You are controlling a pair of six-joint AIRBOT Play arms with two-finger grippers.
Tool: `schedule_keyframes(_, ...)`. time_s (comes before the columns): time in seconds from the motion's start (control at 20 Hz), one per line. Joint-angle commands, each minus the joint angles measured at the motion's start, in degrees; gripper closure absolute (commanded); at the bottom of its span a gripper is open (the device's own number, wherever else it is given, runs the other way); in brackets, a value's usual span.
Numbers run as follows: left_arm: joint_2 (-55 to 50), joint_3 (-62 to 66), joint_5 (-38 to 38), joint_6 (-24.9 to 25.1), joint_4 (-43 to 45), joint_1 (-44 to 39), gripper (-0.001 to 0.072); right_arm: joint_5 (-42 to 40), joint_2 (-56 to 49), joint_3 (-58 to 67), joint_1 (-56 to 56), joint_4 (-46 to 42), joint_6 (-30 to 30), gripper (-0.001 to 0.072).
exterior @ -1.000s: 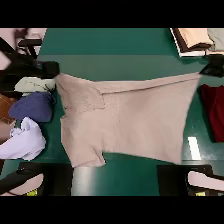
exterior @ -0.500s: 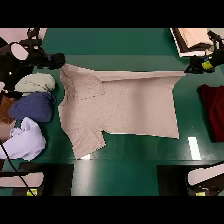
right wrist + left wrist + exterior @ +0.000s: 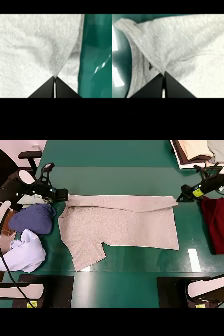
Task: Fold the shirts.
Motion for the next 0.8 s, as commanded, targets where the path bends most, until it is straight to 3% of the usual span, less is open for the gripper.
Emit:
schedule_keyframes(0.0, 0.17, -1.81, -1.31, -1.44, -0.07, 0.09, 0.0296, 0.31, 0.17, -3.32, 0.02, 4.37, -0.42, 0.0654)
schedule_keyframes(0.05, 0.61, -1.81, -2.49, -2.45, -0.04, 0.2, 0.0155, 1.31, 0.46, -2.93, 0.02, 4.2, -0.61, 0.0463)
schedule_keyframes(0.1, 1.51, -1.84, -4.7, -2.51, 0.02, 0.66, 0.0157, 2.4, 1.27, -2.86, -0.31, 4.13, -0.9, 0.0404)
schedule_keyframes(0.25, 7.48, -4.5, -11.23, -2.91, 2.19, 2.75, 0.0157, 2.91, 8.24, -7.17, -2.64, 3.67, -3.17, 0.0404)
schedule_keyframes(0.4, 20.0, -17.22, -12.39, -7.89, 6.05, 3.41, 0.0157, 0.81, 17.9, -16.83, -5.95, 3.82, -3.19, 0.0404)
schedule_keyframes(0.6, 35.32, -37.16, -12.7, -11.45, 2.19, 3.41, 0.0157, -3.65, 26.99, -26.34, -7.61, 3.91, -3.19, 0.0404)
schedule_keyframes(0.75, 38.97, -46.25, -10.08, -11.45, -2.97, 3.39, 0.0157, -5.81, 30.18, -29.49, -7.3, 4.31, -3.19, 0.0404)
